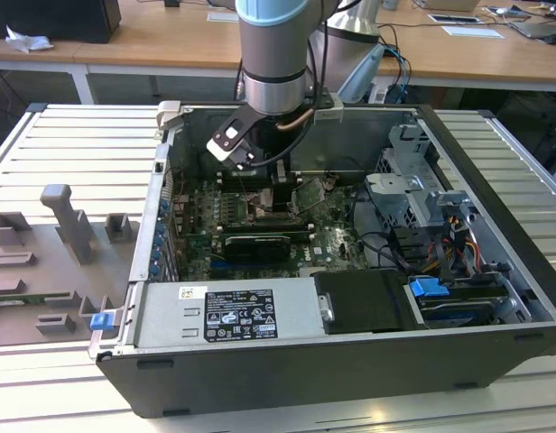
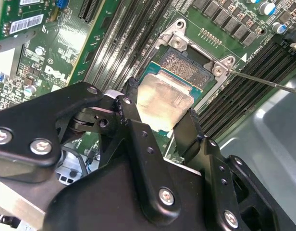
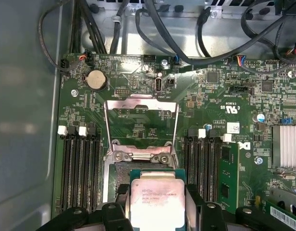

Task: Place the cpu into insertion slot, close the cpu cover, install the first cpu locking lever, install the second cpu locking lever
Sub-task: 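Place the cpu into insertion slot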

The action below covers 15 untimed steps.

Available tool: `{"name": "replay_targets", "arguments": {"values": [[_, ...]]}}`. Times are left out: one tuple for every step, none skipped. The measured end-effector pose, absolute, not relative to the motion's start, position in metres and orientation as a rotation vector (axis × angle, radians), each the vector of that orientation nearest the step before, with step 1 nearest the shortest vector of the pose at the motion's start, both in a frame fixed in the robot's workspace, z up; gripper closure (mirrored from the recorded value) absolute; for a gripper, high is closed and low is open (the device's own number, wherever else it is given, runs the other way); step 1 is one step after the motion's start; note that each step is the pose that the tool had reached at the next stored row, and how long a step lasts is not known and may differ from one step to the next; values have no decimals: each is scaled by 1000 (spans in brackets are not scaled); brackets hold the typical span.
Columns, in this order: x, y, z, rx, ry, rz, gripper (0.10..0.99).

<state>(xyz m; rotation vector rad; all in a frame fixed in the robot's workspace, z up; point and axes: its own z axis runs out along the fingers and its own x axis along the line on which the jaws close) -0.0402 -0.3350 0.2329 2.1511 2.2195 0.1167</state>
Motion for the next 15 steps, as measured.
{"name": "replay_targets", "arguments": {"values": [[-41, -335, 232, 2151, 2220, 116, 545], [-41, -335, 232, 2151, 2220, 116, 545], [-41, -334, 232, 2151, 2220, 116, 545], [-41, -334, 231, 2151, 2220, 116, 545], [-42, -334, 231, 2151, 2220, 116, 545], [-42, -334, 231, 2151, 2220, 116, 545], [-42, -333, 230, 2151, 2220, 116, 545], [-42, -333, 230, 2151, 2220, 116, 545], [-43, -333, 230, 2151, 2220, 116, 545], [-43, -333, 230, 2151, 2220, 116, 545], [-43, -333, 230, 2151, 2220, 116, 545], [-43, -333, 230, 2151, 2220, 116, 545], [-43, -333, 230, 2151, 2220, 116, 545], [-43, -333, 230, 2151, 2220, 116, 545], [-43, -333, 230, 2151, 2220, 116, 545]]}}
